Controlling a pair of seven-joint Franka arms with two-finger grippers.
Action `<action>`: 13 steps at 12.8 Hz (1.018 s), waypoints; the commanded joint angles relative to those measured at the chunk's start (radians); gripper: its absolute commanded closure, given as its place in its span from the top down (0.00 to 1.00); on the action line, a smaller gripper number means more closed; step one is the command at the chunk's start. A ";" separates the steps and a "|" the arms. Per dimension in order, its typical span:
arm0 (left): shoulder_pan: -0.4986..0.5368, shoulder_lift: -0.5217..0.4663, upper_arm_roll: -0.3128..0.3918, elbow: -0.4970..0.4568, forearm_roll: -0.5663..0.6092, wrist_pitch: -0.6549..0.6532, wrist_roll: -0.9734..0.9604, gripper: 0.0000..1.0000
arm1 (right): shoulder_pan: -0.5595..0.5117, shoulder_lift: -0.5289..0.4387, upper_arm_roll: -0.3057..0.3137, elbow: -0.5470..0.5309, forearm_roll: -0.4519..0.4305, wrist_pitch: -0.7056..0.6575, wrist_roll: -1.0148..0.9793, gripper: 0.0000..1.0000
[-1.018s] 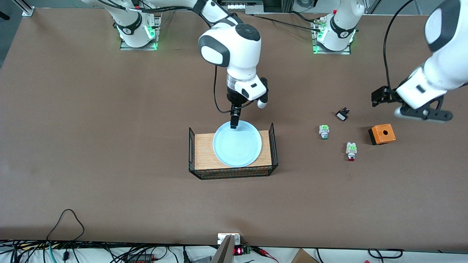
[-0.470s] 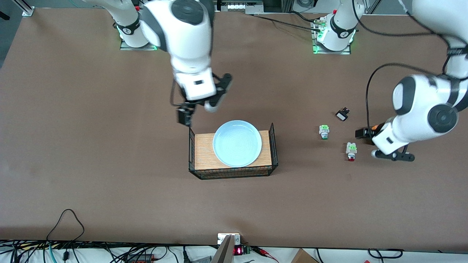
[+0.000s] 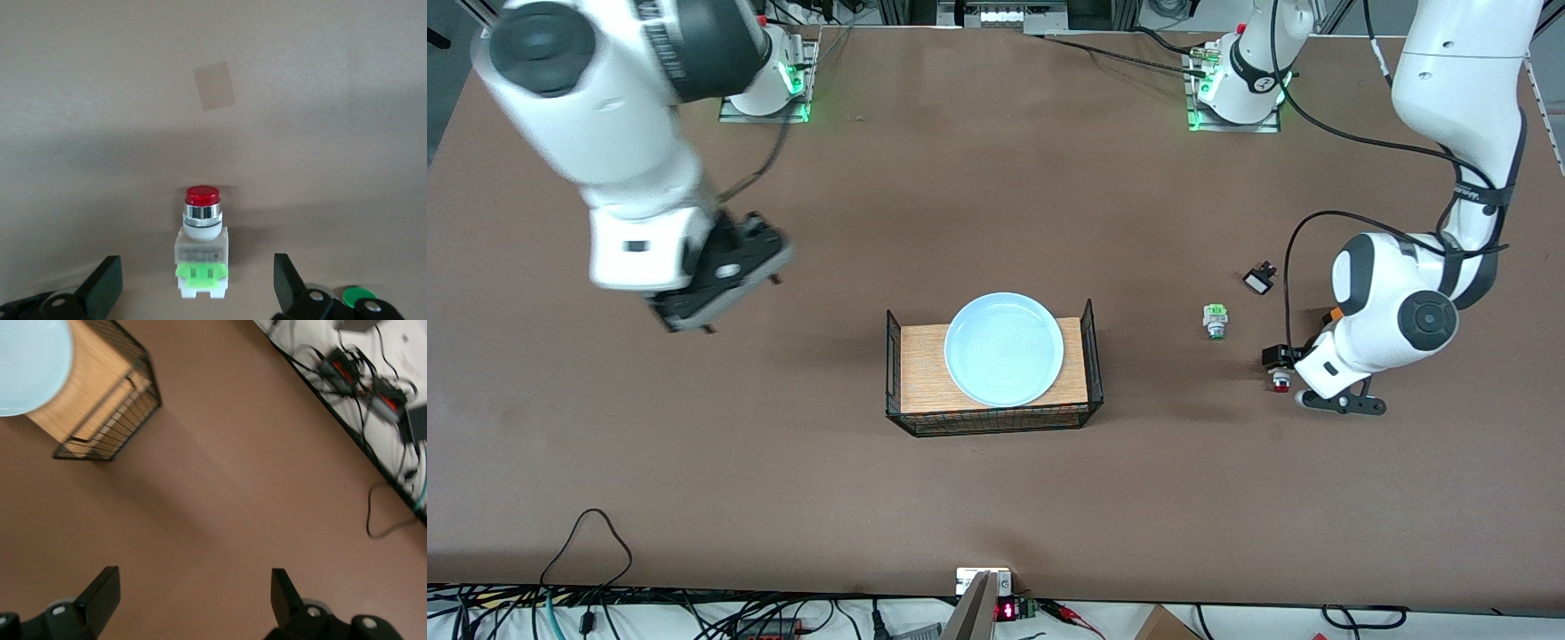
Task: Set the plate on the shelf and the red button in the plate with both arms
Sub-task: 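Raise the right gripper away while the left gripper grasps the red button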
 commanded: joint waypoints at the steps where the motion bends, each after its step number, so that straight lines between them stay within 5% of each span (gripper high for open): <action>1: 0.000 0.046 0.001 -0.029 0.016 0.046 0.016 1.00 | -0.065 -0.071 0.018 -0.061 0.024 -0.060 0.194 1.00; 2: 0.000 0.062 0.001 -0.027 0.016 0.049 0.016 0.92 | -0.101 -0.086 0.018 -0.083 0.044 -0.064 0.231 1.00; 4: 0.000 0.061 -0.001 -0.024 0.016 0.053 0.015 0.46 | -0.183 -0.126 0.018 -0.124 0.108 -0.090 0.306 1.00; 6: 0.000 0.054 -0.004 -0.019 0.016 0.046 0.035 0.18 | -0.243 -0.184 0.018 -0.181 0.117 -0.091 0.325 1.00; 10: 0.011 0.019 -0.005 -0.012 0.016 0.038 0.090 0.09 | -0.315 -0.337 0.013 -0.364 0.183 0.009 0.412 1.00; 13: -0.009 -0.065 -0.034 0.072 0.016 -0.168 0.084 0.07 | -0.313 -0.446 0.013 -0.474 0.185 0.037 0.513 1.00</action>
